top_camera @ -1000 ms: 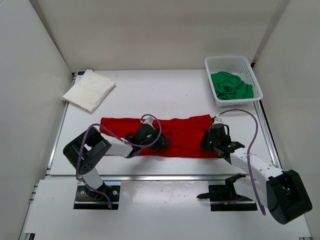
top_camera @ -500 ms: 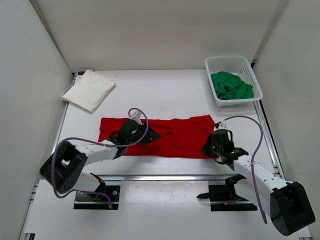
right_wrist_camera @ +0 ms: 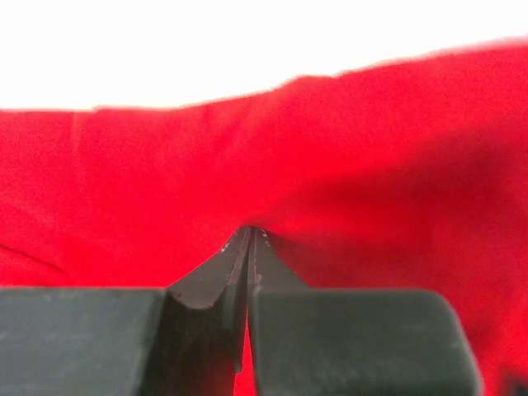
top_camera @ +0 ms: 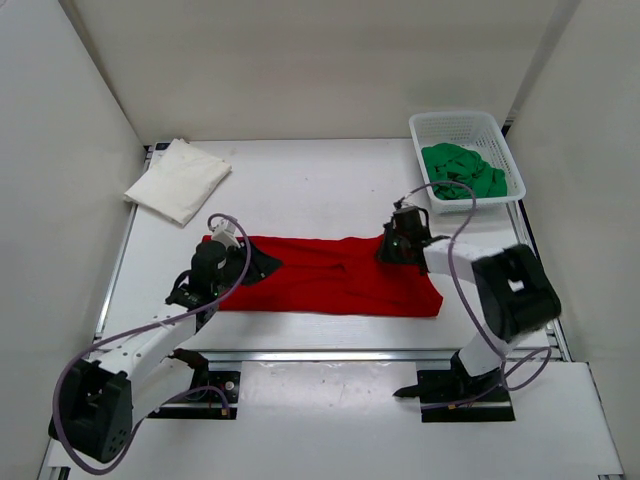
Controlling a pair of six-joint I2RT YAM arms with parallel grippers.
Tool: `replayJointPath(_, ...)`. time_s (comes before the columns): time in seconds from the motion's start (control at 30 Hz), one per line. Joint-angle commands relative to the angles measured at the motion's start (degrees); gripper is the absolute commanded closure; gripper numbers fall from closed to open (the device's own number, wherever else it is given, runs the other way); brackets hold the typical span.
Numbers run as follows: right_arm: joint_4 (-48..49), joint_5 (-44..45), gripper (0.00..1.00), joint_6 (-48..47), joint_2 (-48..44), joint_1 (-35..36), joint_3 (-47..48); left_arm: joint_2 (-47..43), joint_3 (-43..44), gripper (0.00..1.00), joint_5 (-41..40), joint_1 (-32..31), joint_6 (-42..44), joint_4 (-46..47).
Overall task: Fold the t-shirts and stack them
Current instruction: Rotate the tshirt 90 degrees
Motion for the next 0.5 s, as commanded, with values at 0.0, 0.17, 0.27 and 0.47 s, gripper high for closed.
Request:
replayJointPath(0.0,1.5,-2.1,1.00,-1.7,9.9,1.3,10.0,-2.8,-1.7,0.57,3.5,1.9,2.3,-3.0)
replayJointPath(0.17,-9.3,-8.4,1.00,-3.5,30.7,0.5,39.3,-5.2,-1.0,0.55,4.7,3.6,3.7,-6.6)
replayJointPath(0.27,-24.8,-11.5,1.00,-7.0,47.5,0.7,72.8,-6.0,-1.6,0.54,4.2,4.1,3.7,-7.8)
replayJointPath(0.47,-26.0,-12.3,0.75,-8.4,43.4,1.4,91.2,-8.2,-3.1,0.52,2.0,5.7,3.2,-11.8)
